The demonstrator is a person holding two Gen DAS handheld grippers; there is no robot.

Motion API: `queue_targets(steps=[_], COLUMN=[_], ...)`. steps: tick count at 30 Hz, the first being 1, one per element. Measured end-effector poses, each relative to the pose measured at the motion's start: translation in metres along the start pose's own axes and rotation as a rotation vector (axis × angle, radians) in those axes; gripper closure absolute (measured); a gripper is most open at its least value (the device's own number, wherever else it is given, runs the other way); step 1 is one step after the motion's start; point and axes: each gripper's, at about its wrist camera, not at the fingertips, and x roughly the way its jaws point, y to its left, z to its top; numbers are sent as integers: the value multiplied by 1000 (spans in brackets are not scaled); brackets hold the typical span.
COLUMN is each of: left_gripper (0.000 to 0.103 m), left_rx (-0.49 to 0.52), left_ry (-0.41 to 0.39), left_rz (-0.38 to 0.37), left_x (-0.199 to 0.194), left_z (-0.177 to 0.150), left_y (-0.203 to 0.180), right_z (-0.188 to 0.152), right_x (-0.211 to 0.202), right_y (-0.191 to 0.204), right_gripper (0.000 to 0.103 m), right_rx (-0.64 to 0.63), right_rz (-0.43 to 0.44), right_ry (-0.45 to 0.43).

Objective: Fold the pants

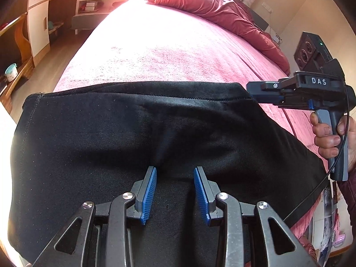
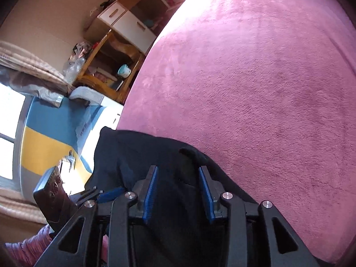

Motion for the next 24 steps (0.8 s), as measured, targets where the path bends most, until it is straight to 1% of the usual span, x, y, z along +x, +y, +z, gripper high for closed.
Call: queue_targets(steps=[1, 2, 3, 4, 5, 6, 7, 8, 10, 12, 14, 15, 16, 17, 18, 19, 21, 23, 24], left_gripper=[68, 68, 68, 68, 68, 68, 68, 68, 68, 68, 67, 66, 64, 57, 47, 42, 41, 41, 41], left_rx=[3, 5, 6, 4, 2, -2, -13, -31, -53, -55, -61, -67, -85, -108, -129, -150, -218, -319, -369], left_ry=[-1, 0, -1, -5, -13, -20, -17, -5, 9, 9, 4, 7, 11, 9, -7, -32, -74, -112, -126], left_rz=[1, 2, 2, 3, 9, 18, 24, 21, 14, 16, 7, -2, -16, -31, -37, -35, -34, -14, 4], left_x=[1, 1, 0, -1, -1, -2, 0, 3, 10, 12, 8, 5, -1, -9, -15, -27, -55, -82, -94], left_z=[-1, -1, -1, 0, 1, 2, 2, 3, 5, 4, 4, 3, 2, 2, 3, 3, 1, -5, -9], left_y=[0, 0, 0, 0, 0, 1, 4, 7, 10, 11, 11, 12, 16, 21, 27, 35, 60, 94, 109], right_z=[1, 1, 2, 2, 3, 4, 6, 8, 6, 2, 2, 1, -1, -3, -6, -11, -25, -45, -56], right_x=[7, 13, 17, 15, 7, -2, -3, 2, 23, 29, 26, 23, 18, 11, 2, -8, -28, -44, -49], right_y=[4, 9, 14, 19, 24, 24, 18, 10, 0, 1, 1, 1, 2, 3, 4, 6, 9, 18, 23], right_gripper=[72, 93, 94, 94, 96, 96, 96, 97, 97, 96, 94, 91, 77, 58, 53, 53, 51, 44, 43], right_rx=[-29, -56, -74, -89, -100, -84, -52, -25, -10, -24, -4, -1, 4, 10, 17, 26, 30, 24, 17], right_rz=[-37, -70, -97, -121, -112, -100, -114, -155, -212, -240, -248, -248, -261, -286, -291, -287, -270, -254, -245], right_ry=[13, 18, 18, -5, -56, -104, -125, -120, -68, -81, -95, -100, -105, -117, -139, -166, -218, -250, -256])
